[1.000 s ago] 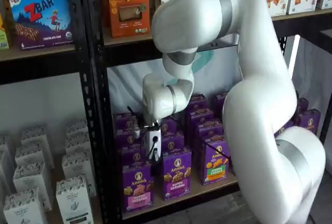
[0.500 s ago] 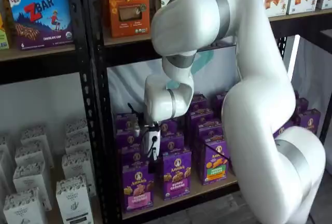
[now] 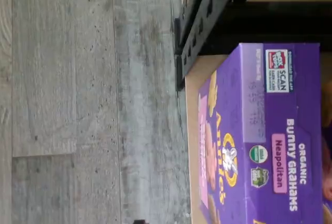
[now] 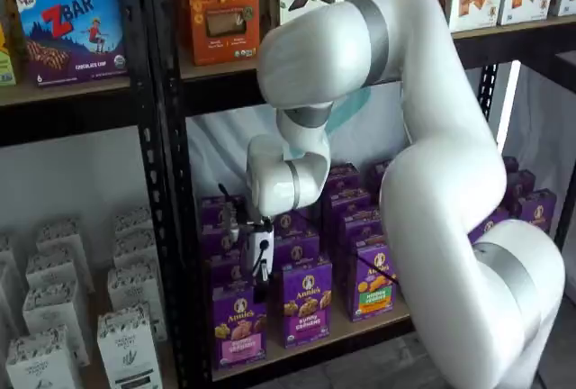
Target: Pick up the purple box with a pink patch in the middle, on the bottom shelf, the first box from the left
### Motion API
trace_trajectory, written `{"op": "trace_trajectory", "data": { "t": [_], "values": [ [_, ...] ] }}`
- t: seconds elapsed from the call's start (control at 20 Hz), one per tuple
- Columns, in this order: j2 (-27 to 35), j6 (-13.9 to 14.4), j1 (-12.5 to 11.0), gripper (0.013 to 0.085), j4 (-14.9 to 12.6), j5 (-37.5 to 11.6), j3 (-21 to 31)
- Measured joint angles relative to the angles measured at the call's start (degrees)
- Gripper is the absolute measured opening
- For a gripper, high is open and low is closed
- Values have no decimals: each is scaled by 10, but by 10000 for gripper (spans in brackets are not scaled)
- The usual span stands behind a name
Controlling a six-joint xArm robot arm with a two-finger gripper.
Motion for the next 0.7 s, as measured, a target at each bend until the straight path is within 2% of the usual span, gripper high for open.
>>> {"op": "trace_trajectory", "data": {
  "t": [0.15,0.35,0.7],
  "values": [
    [14,3,0,850,-3,2,-14],
    [40,18,0,850,-21,-4,-35],
    [74,26,1,850,-28,-1,-66]
  ]
}}
